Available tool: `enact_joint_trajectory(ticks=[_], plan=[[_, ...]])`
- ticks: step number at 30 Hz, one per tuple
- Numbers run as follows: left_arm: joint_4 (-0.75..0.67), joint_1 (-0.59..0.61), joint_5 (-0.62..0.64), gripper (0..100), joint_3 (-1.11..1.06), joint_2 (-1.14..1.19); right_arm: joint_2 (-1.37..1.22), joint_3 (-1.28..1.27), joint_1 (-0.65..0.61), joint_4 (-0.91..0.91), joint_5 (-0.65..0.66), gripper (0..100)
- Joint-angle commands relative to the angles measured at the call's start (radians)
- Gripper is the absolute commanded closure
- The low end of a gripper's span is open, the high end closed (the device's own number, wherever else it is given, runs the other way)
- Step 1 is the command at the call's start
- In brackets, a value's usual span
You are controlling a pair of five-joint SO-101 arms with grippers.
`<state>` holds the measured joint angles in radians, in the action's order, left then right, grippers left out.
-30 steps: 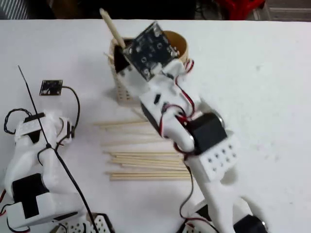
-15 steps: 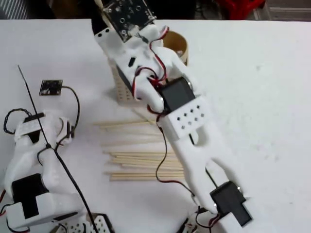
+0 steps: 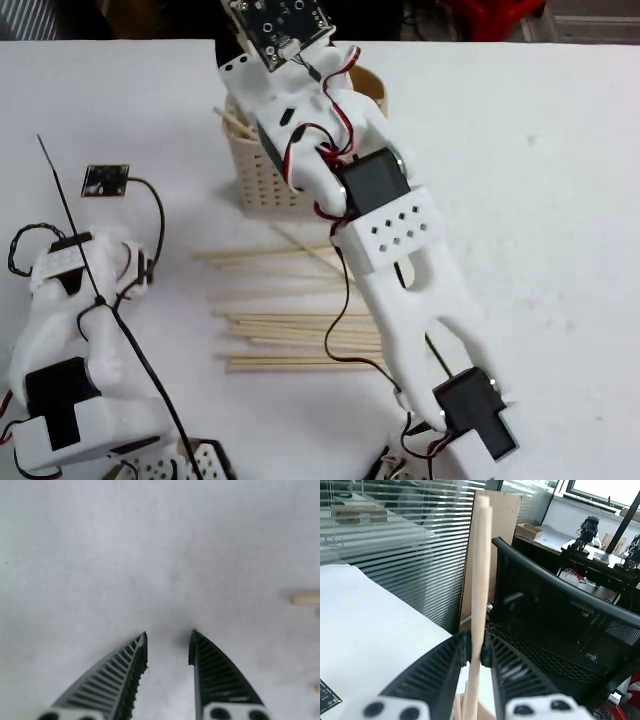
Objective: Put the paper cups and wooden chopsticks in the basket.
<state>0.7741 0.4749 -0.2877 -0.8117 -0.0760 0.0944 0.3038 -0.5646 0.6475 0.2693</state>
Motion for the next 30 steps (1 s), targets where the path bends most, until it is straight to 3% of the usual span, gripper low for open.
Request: enact_joint_trajectory(ticks=[1,5,11,18,25,28,30], plan=[[-0.015,0.004,-0.006,85,0.003,-0.002,0.01,0.051,0.012,0.016,-0.009,93.3],[-0.015,0.004,-0.006,85,0.003,-0.002,0.012,0.051,0.013,0.053,-0.009,84.7],[-0.015,0.004,-0.006,85,0.003,-0.002,0.018,0.051,0.015,0.127,-0.002,88.5],[-0.015,0.004,-0.006,85,0.003,-0.002,0.019,0.055,0.015,0.506,0.011,86.6],[-0.015,0.004,-0.006,85,0.003,-0.002,0.024,-0.055,-0.047,0.776,0.351,86.1],[-0.015,0.004,-0.006,85,0.003,-0.002,0.065,-0.238,-0.074,0.766,0.489,86.2],[-0.015,0.004,-0.006,85,0.003,-0.002,0.101,-0.382,-0.085,0.716,0.503,86.4]])
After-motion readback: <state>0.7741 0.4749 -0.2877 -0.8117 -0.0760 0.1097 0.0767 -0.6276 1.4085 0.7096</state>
